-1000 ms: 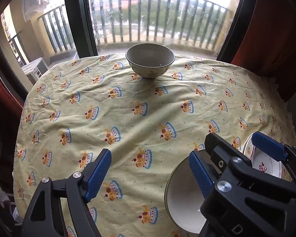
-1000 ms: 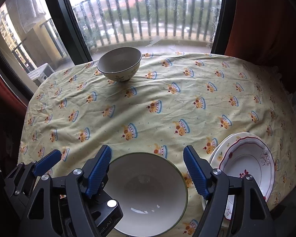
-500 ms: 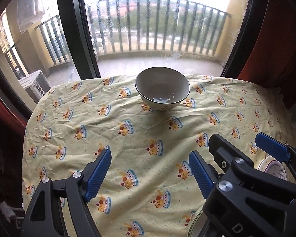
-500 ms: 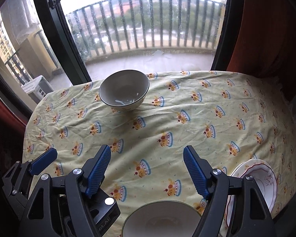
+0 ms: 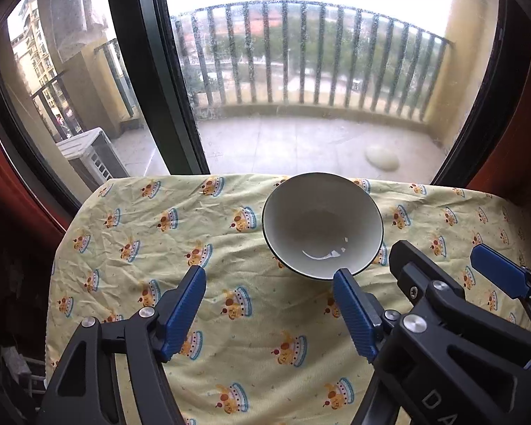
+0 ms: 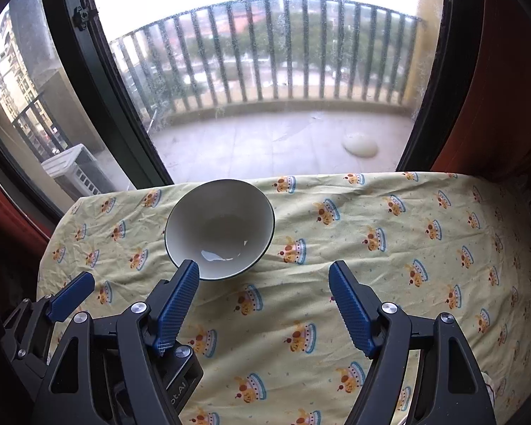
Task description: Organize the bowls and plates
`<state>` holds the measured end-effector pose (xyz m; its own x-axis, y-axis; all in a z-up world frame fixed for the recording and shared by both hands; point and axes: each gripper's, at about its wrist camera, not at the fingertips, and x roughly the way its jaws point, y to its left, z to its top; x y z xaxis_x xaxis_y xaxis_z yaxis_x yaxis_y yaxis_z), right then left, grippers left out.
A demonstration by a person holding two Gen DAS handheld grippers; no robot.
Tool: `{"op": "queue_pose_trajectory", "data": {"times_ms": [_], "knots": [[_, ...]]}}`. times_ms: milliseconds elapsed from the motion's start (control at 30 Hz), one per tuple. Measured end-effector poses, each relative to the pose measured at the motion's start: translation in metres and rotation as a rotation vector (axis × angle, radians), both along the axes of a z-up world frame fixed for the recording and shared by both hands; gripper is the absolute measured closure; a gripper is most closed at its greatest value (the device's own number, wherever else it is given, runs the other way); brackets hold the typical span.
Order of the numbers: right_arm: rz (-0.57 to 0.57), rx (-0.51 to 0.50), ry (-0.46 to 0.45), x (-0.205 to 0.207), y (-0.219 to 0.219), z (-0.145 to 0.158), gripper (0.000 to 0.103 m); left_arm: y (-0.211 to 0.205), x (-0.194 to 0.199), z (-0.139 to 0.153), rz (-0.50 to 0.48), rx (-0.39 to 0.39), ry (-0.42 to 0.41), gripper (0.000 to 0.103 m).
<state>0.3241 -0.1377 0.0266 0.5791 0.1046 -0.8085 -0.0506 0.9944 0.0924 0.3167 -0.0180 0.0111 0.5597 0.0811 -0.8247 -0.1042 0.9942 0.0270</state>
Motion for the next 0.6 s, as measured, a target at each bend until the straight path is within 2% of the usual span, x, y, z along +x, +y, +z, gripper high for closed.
{"op": "queue_pose_trajectory", "data": {"times_ms": [167, 400, 600], "knots": [[0.013, 0.006, 0.012, 0.029, -0.002, -0.012, 0.024, -0.002, 0.024, -0.012, 0.029, -0.004, 0.012, 0.033], [0.024, 0.013, 0.037, 0.064, -0.002, -0.032, 0.025, 0.002, 0.050, -0.034, 0.119, -0.017, 0.035, 0.044], [0.016, 0.030, 0.058, 0.085, -0.001, -0.052, 0.038, 0.000, 0.071, -0.050, 0.125, 0.015, 0.048, 0.054]]}}
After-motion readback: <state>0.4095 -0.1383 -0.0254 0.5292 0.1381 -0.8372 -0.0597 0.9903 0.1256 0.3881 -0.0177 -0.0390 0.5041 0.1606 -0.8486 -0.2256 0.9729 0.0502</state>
